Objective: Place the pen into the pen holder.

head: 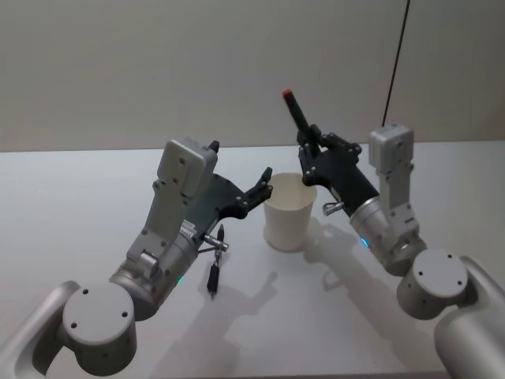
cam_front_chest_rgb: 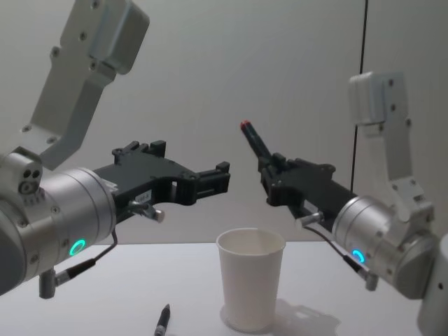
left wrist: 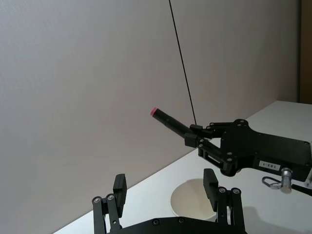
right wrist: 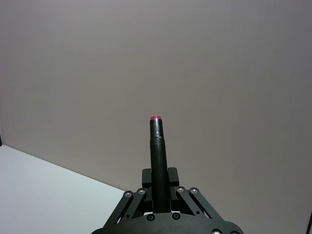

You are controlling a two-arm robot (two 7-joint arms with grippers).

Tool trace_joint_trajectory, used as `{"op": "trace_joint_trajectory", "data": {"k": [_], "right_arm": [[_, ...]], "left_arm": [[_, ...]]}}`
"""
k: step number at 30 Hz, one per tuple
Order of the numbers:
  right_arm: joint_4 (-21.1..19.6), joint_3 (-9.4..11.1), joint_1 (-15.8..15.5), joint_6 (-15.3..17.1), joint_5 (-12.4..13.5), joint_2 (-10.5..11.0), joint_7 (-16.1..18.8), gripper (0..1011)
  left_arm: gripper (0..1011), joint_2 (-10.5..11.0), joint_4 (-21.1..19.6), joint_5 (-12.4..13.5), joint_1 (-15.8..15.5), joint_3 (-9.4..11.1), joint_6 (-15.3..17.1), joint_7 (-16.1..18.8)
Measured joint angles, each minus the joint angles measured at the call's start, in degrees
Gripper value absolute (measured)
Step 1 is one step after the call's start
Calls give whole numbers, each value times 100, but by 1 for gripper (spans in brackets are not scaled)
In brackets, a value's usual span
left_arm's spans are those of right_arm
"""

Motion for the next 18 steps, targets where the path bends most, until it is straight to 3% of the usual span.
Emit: {"op": "trace_joint_trajectory", "data": {"k": [18], "right_arm": [[2161,-92,1079,-1121,47,-411,370,175]], "left_arm": [[1003,0,0,0,0,0,0,0]]}}
